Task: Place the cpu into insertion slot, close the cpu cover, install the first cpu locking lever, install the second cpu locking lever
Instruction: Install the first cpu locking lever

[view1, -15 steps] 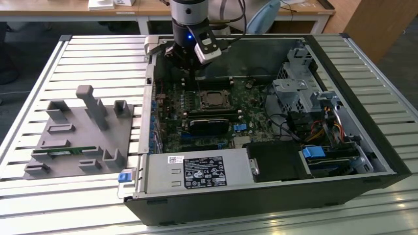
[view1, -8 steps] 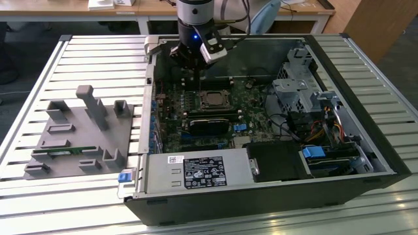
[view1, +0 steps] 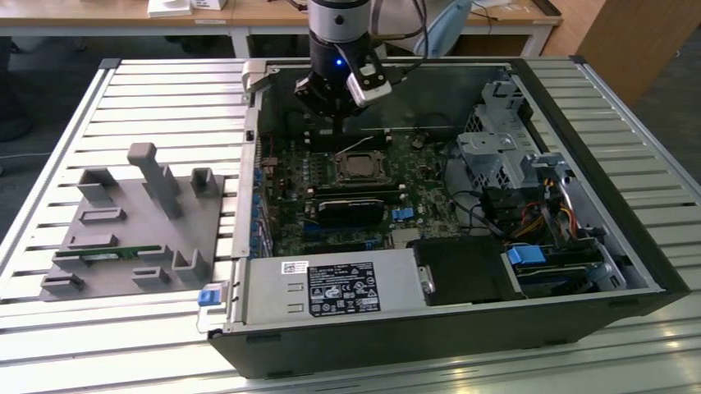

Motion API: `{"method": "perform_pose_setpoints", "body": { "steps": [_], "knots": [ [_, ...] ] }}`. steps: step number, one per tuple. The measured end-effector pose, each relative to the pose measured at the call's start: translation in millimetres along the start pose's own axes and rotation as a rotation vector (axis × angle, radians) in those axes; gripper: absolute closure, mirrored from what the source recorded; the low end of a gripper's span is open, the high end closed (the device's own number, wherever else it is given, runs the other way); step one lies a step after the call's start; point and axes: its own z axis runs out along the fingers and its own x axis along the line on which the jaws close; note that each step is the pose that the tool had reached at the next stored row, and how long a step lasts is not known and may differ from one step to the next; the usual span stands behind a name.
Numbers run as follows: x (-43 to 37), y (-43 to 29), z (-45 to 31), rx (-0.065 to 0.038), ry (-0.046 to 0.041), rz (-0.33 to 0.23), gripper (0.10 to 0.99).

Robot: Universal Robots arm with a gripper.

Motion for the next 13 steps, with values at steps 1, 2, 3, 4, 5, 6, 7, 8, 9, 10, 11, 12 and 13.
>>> {"method": "perform_pose_setpoints", "body": {
  "steps": [1, 2, 3, 4, 5, 6, 7, 8, 9, 10, 11, 12, 13],
  "knots": [
    [0.0, 0.0, 0.0, 0.001, -0.0001, 0.000, 0.980],
    [-0.1, 0.0, 0.0, 0.001, 0.0000, 0.000, 0.980],
    [-0.1, 0.0, 0.0, 0.001, 0.0000, 0.000, 0.980],
    [-0.2, 0.1, 0.1, -0.005, 0.0006, 0.000, 0.980],
    [-0.2, 0.0, 0.1, -0.017, 0.0017, 0.000, 0.980],
    [-0.2, -0.3, 0.3, -0.030, 0.0026, 0.001, 0.980],
    [-0.2, -0.7, 0.4, -0.042, 0.0033, 0.001, 0.980],
    [-0.2, -0.8, 0.9, -0.049, 0.0021, 0.001, 0.980],
    [-0.2, -0.8, 1.5, -0.049, -0.0003, 0.000, 0.980],
    [-0.2, -0.9, 1.9, -0.050, -0.0031, -0.002, 0.980],
    [-0.3, -0.9, 2.4, -0.050, -0.0051, -0.007, 0.980],
    [-0.7, -0.9, 3.1, -0.050, -0.0052, -0.011, 0.980],
    [-1.4, -0.9, 3.8, -0.050, -0.0051, -0.014, 0.980]
  ]
}}
